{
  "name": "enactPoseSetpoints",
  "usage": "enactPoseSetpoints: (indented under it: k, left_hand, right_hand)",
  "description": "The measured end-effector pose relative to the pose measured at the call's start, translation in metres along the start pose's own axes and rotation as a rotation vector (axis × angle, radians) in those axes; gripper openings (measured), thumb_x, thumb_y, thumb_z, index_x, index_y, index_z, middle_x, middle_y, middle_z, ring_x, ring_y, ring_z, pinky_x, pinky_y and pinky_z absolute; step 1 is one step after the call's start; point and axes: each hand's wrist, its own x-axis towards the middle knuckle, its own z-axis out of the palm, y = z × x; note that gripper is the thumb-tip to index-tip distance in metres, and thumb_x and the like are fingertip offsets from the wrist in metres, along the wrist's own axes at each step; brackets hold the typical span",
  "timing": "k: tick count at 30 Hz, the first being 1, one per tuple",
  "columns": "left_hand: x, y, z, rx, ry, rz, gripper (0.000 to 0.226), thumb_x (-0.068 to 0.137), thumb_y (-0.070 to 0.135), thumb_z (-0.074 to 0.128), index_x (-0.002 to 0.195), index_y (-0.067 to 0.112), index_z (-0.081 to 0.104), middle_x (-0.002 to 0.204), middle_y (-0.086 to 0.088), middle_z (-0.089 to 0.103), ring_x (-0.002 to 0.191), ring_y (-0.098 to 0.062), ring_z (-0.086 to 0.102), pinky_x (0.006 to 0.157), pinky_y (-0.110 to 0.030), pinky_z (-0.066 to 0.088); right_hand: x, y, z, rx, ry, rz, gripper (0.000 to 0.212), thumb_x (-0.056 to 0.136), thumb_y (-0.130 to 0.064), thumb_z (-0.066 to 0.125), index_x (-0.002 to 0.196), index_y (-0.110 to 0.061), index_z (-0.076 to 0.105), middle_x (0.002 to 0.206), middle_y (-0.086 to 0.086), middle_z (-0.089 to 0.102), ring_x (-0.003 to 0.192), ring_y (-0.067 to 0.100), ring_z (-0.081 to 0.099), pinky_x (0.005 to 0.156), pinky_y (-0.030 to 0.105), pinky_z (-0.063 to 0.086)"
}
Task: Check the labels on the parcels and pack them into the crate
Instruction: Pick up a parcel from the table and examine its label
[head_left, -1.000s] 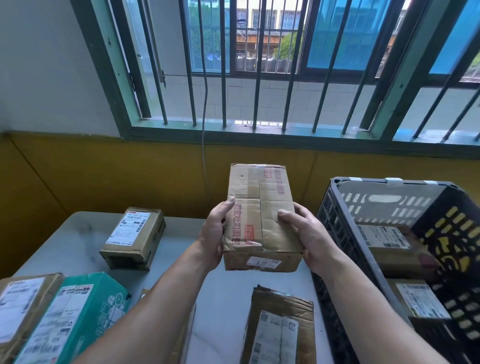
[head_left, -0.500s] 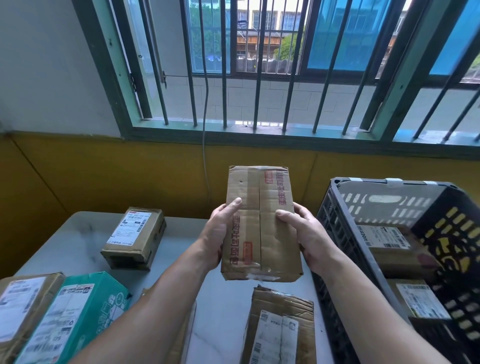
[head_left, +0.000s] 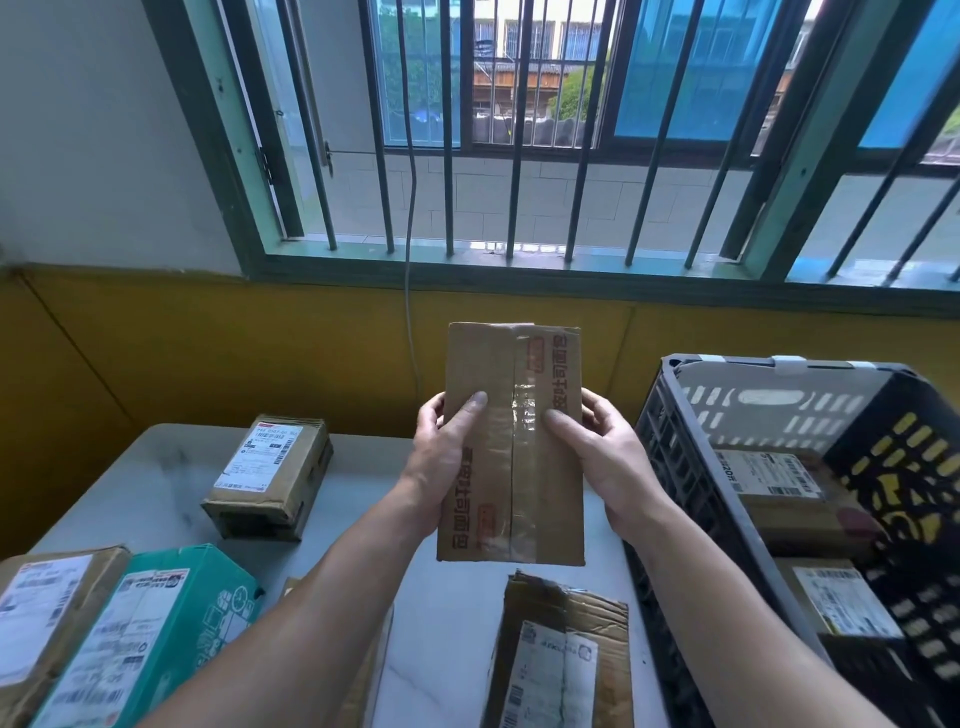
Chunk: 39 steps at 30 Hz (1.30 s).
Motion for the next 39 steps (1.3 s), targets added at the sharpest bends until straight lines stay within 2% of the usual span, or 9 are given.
enactPoseSetpoints:
  k: [4, 9, 15, 19, 23, 28, 32, 35, 39]
  left_hand:
    - [0.0011, -0.0023, -0.0012, 0.035, 0.032, 0.023, 0.064, 0.097, 0.044, 0.063, 0.151, 0.023, 0.036, 0.121, -0.006, 0.071, 0.098, -0.020, 0.074, 0.066, -0.031, 0.060]
    - [0.0030, -0.0045, 0.0002, 0.102, 0.070, 0.041, 0.066, 0.093, 0.062, 0.059, 0.145, 0.024, 0.043, 0.116, -0.001, 0.070, 0.103, -0.019, 0.069, 0.073, -0.036, 0.054]
    - [0.0031, -0.0092, -0.0014, 0.119, 0.037, 0.104, 0.067, 0.094, 0.057, 0.061, 0.152, 0.034, 0.037, 0.122, 0.001, 0.070, 0.109, -0.020, 0.068, 0.077, -0.037, 0.055]
    - [0.0022, -0.0083, -0.0006, 0.112, 0.037, 0.117, 0.065, 0.091, 0.064, 0.058, 0.146, 0.034, 0.039, 0.120, 0.002, 0.069, 0.108, -0.019, 0.068, 0.076, -0.036, 0.053]
    - [0.0015, -0.0054, 0.0006, 0.102, 0.055, 0.099, 0.087, 0.075, 0.087, 0.051, 0.139, 0.029, 0.046, 0.121, 0.000, 0.069, 0.112, -0.019, 0.066, 0.079, -0.036, 0.052]
    - [-0.0001, -0.0077, 0.0019, 0.097, 0.026, 0.144, 0.093, 0.073, 0.087, 0.037, 0.149, 0.034, 0.038, 0.135, 0.005, 0.061, 0.120, -0.015, 0.060, 0.097, -0.043, 0.048]
    - [-0.0035, -0.0041, 0.0043, 0.064, 0.004, 0.146, 0.096, 0.074, 0.091, 0.036, 0.153, 0.036, 0.035, 0.134, 0.012, 0.057, 0.113, -0.005, 0.056, 0.085, -0.030, 0.044]
    - [-0.0029, -0.0039, 0.0021, 0.047, -0.015, 0.123, 0.082, 0.088, 0.076, 0.046, 0.154, 0.031, 0.034, 0.130, 0.011, 0.060, 0.114, -0.007, 0.057, 0.087, -0.033, 0.047]
    - [-0.0016, -0.0058, 0.0006, 0.027, 0.001, 0.102, 0.079, 0.078, 0.059, 0.051, 0.147, 0.024, 0.038, 0.123, 0.006, 0.062, 0.114, -0.008, 0.058, 0.095, -0.039, 0.049]
  right_hand:
    - [-0.0007, -0.0012, 0.0006, -0.001, 0.037, -0.030, 0.054, 0.093, -0.026, 0.072, 0.142, -0.025, 0.051, 0.126, -0.006, 0.066, 0.110, 0.007, 0.066, 0.072, 0.017, 0.058]
    - [-0.0015, 0.0005, 0.0021, -0.006, 0.037, -0.054, 0.042, 0.092, -0.022, 0.072, 0.131, -0.026, 0.056, 0.117, -0.013, 0.066, 0.101, -0.003, 0.065, 0.065, 0.009, 0.053]
    - [-0.0023, 0.0008, 0.0031, -0.015, 0.044, -0.064, 0.037, 0.092, -0.019, 0.072, 0.122, -0.031, 0.056, 0.111, -0.014, 0.067, 0.091, -0.010, 0.067, 0.064, 0.008, 0.052]
    - [-0.0042, -0.0026, 0.0059, -0.004, 0.055, -0.066, 0.039, 0.090, -0.033, 0.072, 0.125, -0.032, 0.055, 0.111, -0.017, 0.066, 0.101, -0.004, 0.064, 0.065, 0.006, 0.051]
    - [-0.0039, -0.0041, 0.0064, -0.032, 0.085, -0.068, 0.034, 0.092, -0.036, 0.069, 0.124, -0.032, 0.055, 0.112, -0.014, 0.066, 0.106, 0.002, 0.063, 0.070, 0.015, 0.056]
    - [-0.0031, -0.0045, 0.0062, -0.022, 0.098, -0.065, 0.038, 0.094, -0.031, 0.069, 0.130, -0.030, 0.059, 0.116, -0.010, 0.070, 0.107, 0.007, 0.066, 0.075, 0.019, 0.057]
    - [-0.0033, -0.0018, 0.0064, -0.033, 0.109, -0.077, 0.034, 0.097, -0.029, 0.066, 0.130, -0.033, 0.058, 0.115, -0.013, 0.070, 0.110, 0.010, 0.066, 0.082, 0.026, 0.058]
    - [-0.0037, -0.0004, 0.0066, -0.059, 0.134, -0.091, 0.036, 0.100, -0.028, 0.061, 0.135, -0.033, 0.058, 0.113, -0.018, 0.069, 0.110, 0.007, 0.065, 0.081, 0.024, 0.057]
    - [-0.0014, 0.0003, 0.0055, -0.091, 0.231, -0.098, 0.035, 0.100, -0.027, 0.061, 0.134, -0.036, 0.060, 0.129, -0.005, 0.066, 0.120, 0.017, 0.061, 0.097, 0.044, 0.055]
